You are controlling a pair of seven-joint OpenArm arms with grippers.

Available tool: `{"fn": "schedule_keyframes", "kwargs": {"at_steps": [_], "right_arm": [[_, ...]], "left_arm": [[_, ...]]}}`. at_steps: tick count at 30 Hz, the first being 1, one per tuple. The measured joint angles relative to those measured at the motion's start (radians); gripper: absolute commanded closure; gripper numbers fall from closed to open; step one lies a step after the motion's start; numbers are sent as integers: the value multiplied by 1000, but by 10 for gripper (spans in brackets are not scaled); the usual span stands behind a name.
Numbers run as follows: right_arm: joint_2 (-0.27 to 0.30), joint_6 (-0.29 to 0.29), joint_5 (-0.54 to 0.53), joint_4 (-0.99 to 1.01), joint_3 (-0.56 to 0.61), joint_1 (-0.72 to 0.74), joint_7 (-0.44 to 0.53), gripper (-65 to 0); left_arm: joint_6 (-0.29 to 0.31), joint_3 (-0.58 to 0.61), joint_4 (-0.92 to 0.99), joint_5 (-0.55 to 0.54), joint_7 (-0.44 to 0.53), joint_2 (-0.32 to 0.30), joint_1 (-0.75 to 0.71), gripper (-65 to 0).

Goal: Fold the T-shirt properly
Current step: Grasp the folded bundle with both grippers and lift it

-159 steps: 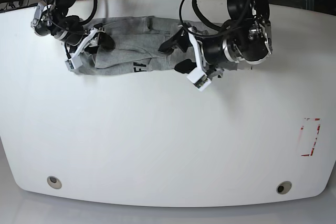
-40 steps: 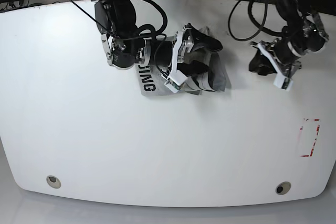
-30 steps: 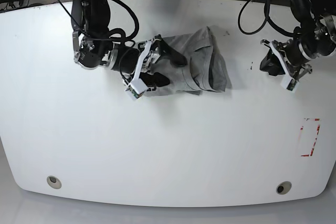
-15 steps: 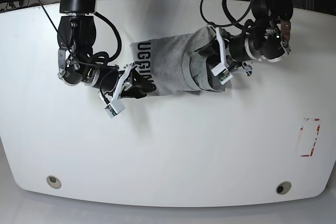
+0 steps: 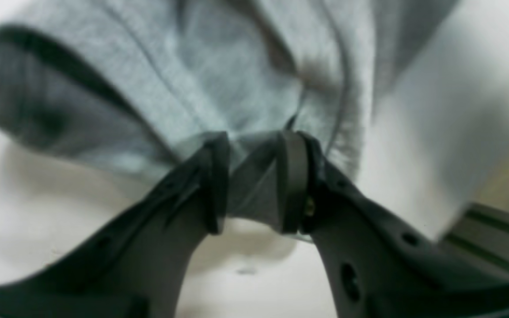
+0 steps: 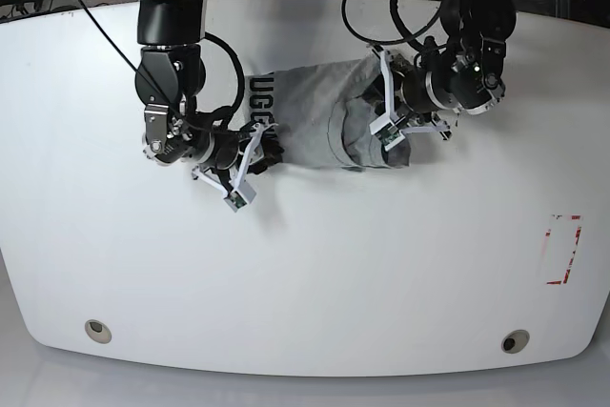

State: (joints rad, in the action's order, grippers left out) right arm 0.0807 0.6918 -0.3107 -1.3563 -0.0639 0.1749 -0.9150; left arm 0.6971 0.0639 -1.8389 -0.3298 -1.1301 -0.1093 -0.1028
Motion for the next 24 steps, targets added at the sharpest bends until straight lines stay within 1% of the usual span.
{"fn": "schedule_keyframes", "kwargs": {"at_steps": [3,4,7,9,13,15,18,22,24], "right_arm": [[2,0,0,1,1,-8,15,-159],[2,0,0,-2,0,-12,16,-159],[2,1,0,-23,6,-41,16,-159],[0,0,6,-55,6,-63,13,-159],[2,0,23,-160,5,-107,-18,-159],[-6,2,21,-233,4,-118,-77,-159],[-33,0,21,-330,-2,-126,-140,-159],[-42,2,0,-417,10,-146,-139,-160],[-41,2,1,-436,8,-158,-143,-160]], "left_arm": [[0,4,80,11,106,-59,23,-171],[1,3,118,34,127,-76,35,-171],[4,2,218,51,198,-107,81,-171],[9,1,271,57,216,-116,124,-171],[8,0,327,84,210,-136,198,-171],[3,-2,312,100,185,-163,212,-171],[0,-21,214,113,134,-188,209,-171],[0,-69,68,105,99,-180,215,-171],[0,-79,6,105,82,-161,215,-169]]}}
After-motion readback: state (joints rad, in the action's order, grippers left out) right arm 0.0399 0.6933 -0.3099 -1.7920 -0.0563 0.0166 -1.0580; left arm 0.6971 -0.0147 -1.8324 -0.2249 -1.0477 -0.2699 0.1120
